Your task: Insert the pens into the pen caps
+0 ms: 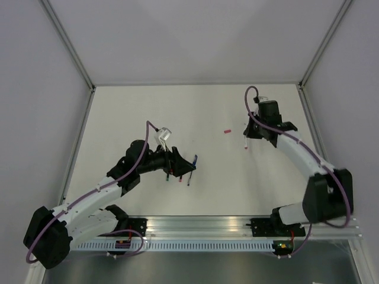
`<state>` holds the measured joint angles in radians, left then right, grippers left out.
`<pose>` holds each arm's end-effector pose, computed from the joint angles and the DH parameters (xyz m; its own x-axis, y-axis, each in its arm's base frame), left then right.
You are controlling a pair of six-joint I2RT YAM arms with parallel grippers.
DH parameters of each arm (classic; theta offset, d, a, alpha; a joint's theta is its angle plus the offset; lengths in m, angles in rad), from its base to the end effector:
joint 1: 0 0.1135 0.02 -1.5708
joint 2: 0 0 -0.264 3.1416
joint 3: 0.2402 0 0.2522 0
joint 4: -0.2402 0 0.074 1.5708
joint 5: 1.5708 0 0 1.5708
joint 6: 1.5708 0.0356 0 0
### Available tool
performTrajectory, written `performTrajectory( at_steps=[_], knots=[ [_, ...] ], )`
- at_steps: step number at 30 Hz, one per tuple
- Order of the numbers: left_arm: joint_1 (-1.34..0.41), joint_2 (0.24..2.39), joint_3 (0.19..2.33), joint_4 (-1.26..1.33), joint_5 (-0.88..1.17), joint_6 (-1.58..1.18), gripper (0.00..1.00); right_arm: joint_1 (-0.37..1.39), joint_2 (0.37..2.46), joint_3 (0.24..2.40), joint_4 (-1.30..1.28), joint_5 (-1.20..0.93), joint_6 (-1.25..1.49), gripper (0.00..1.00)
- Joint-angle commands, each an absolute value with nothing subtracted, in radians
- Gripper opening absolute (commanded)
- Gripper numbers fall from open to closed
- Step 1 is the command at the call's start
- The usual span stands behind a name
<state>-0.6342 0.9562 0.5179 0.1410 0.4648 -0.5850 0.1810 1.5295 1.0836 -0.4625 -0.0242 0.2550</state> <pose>0.1647 -0.1410 0.2486 -0.6799 -0.1127 -0.7246 0.5991 0.4845 -0.6374 0.3179 0.0591 0.2393 -0.7996 0.1100 -0.5903 0.0074 0.9848 0.1736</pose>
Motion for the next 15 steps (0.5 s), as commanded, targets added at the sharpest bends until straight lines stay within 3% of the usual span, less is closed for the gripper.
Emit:
performTrajectory(
  at_steps=[1,8,15],
  knots=[
    [-0.635,0.991,0.581,0.317,0.663,-0.660,0.91,0.260,1.156,0.922,-0.200,-0.196,0.450,0.00],
    [-0.635,1.092,0.646,0.468,0.738,-0.684,0.90,0.400,0.843,0.690,0.103,-0.313,0.655,0.00],
    [-0.678,1.261,0.745,0.630,0.808,-0.727,0.89,0.483,0.770,0.600,0.258,-0.347,0.741,0.00]
  ],
)
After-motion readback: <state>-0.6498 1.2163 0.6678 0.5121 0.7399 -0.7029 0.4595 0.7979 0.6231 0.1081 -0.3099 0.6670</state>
